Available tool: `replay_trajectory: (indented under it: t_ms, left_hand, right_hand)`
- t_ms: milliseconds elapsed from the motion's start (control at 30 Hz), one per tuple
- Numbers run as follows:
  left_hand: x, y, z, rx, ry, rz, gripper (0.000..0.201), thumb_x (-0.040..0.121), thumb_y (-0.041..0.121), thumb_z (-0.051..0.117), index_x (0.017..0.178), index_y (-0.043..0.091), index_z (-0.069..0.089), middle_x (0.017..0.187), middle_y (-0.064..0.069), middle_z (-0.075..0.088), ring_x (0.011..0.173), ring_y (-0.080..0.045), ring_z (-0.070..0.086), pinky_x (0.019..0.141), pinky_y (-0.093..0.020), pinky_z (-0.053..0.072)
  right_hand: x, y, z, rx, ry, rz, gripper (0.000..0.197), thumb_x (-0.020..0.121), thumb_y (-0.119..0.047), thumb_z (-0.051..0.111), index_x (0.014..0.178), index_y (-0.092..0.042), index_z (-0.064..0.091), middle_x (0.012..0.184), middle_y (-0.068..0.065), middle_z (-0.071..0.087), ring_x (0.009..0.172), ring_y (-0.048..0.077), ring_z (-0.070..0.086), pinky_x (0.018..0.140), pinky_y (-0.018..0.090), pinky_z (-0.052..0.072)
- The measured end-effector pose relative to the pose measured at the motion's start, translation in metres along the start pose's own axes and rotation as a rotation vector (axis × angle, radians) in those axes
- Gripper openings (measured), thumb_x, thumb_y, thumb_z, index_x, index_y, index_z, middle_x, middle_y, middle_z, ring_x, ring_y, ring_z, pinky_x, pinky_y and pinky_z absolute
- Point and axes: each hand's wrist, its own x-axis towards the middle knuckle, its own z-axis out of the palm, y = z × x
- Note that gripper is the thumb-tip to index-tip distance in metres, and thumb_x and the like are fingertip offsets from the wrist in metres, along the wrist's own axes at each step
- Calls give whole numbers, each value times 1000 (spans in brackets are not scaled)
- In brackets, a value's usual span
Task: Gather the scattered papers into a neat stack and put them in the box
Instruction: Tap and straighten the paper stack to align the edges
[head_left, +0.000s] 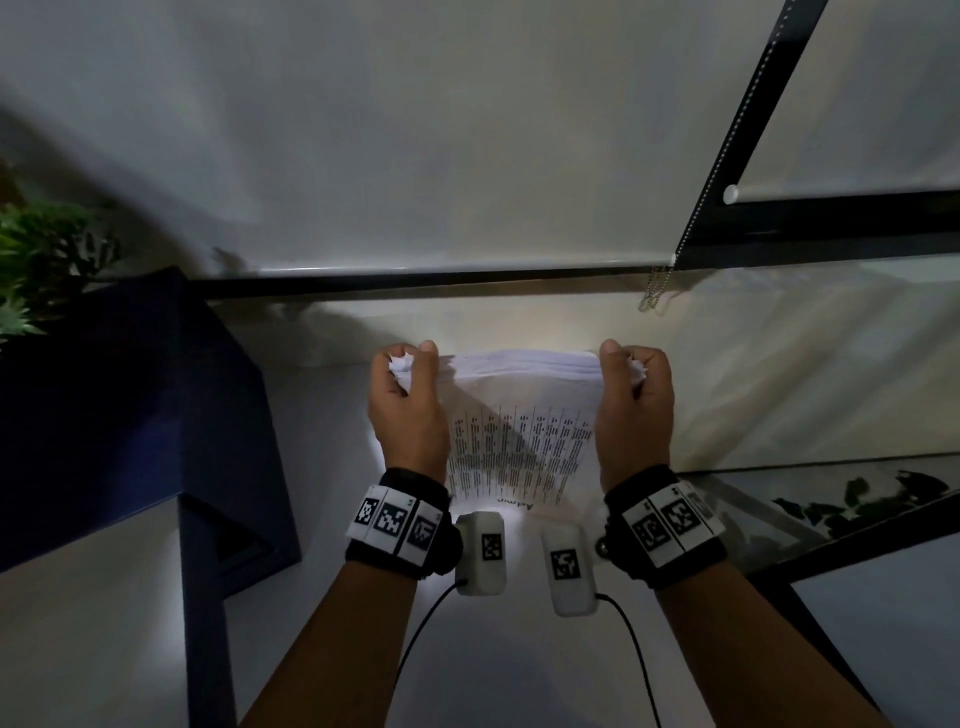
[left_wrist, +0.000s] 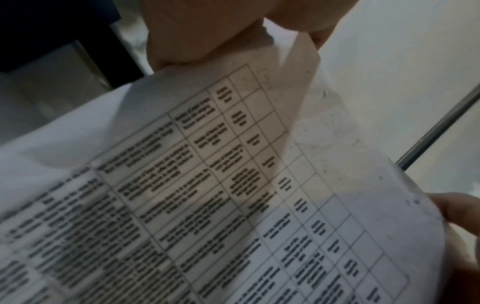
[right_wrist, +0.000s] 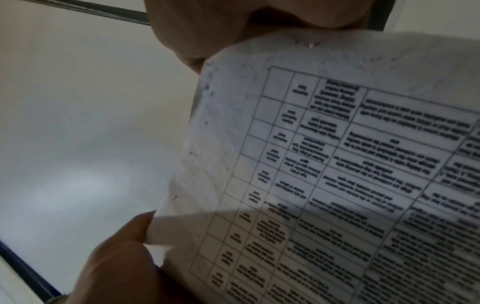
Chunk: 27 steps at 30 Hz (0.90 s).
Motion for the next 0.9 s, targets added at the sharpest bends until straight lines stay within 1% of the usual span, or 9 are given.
replay_trajectory:
  t_ms: [167, 267, 400, 500, 567, 633, 767, 833, 900]
  left_hand:
    - [-2, 0, -6, 16, -47, 83, 19, 87, 33, 70, 89, 25, 53, 77, 13, 60, 68, -6, 59, 65, -23, 50]
    - [-1, 0, -8, 15, -72, 67, 32, 76, 40, 77, 90, 26, 51, 79, 13, 59, 70, -12, 60, 66, -29, 53]
    - [-1, -1, -6, 15, -59, 57, 30, 78, 38, 77, 89, 28, 51, 81, 9, 62, 72, -16, 66, 68, -37, 55]
    - [-4, 4, -6, 6, -94, 88, 30, 81, 40, 73, 92, 24, 49, 82, 7, 58, 67, -7, 60, 61, -28, 50]
    - [-5, 5, -10, -40, -191, 99, 38, 77, 42, 71, 97, 21, 46, 83, 6, 54, 67, -3, 57, 61, -21, 49]
    - [-4, 1, -20, -98, -324, 71, 48, 73, 34, 73, 107, 18, 43, 90, 3, 55, 76, -9, 61, 67, -25, 53]
    - [-1, -10, -36, -95, -498, 7, 61, 65, 13, 69, 117, 17, 38, 104, -3, 53, 93, -13, 62, 77, -31, 55]
    - [-4, -18, -37, -22, -477, -54, 63, 62, 0, 60, 116, 26, 41, 108, -3, 57, 96, -11, 64, 83, -36, 56]
    - [-4, -33, -41, 68, -433, -118, 73, 66, -9, 55, 122, 36, 42, 117, -2, 61, 104, -12, 65, 88, -38, 56]
  right_hand:
    - [4, -4, -4, 10, -33, -60, 13, 89, -22, 61, 87, -12, 53, 74, -10, 54, 59, -7, 51, 55, 7, 40]
    - [5, -8, -3, 16, -72, -87, 18, 86, -25, 66, 90, -14, 54, 78, -11, 57, 62, -6, 52, 57, 9, 43]
    - [6, -5, -4, -65, -73, -122, 20, 84, -29, 68, 84, -14, 55, 72, -11, 57, 59, -5, 53, 53, 9, 43]
    - [7, -6, -3, -34, -65, -134, 21, 86, -30, 67, 86, -14, 54, 75, -12, 56, 61, -8, 53, 55, 4, 40]
    - [7, -5, -7, 21, -135, -123, 32, 81, -38, 68, 96, -15, 51, 84, -9, 57, 65, -8, 54, 58, 7, 44]
    - [7, 1, -16, 105, -272, -103, 52, 72, -43, 70, 111, -20, 45, 101, -1, 55, 77, -5, 58, 62, 12, 49]
    - [5, 30, -38, 189, -523, -116, 79, 67, -19, 75, 129, -21, 26, 118, -2, 48, 102, 1, 60, 77, 20, 55]
    - [4, 51, -42, 98, -575, -94, 81, 69, -1, 72, 130, -20, 22, 123, -4, 47, 109, -2, 57, 86, 18, 52]
    - [1, 71, -43, -43, -540, -58, 76, 72, 9, 69, 128, -17, 26, 119, -7, 48, 106, -7, 56, 87, 9, 47]
